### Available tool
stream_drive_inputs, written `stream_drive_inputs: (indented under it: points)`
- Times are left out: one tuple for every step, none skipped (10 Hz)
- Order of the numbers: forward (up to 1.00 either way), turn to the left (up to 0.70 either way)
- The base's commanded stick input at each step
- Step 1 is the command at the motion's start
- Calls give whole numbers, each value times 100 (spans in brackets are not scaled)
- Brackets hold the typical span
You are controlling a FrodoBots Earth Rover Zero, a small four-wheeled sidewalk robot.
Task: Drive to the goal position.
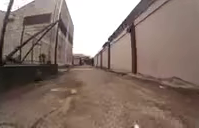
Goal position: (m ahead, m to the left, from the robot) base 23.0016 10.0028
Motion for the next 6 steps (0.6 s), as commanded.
stream_drive_inputs:
  points:
    - [100, 0]
    - [100, 0]
    - [100, 0]
    - [100, 0]
    - [100, 0]
    - [100, 0]
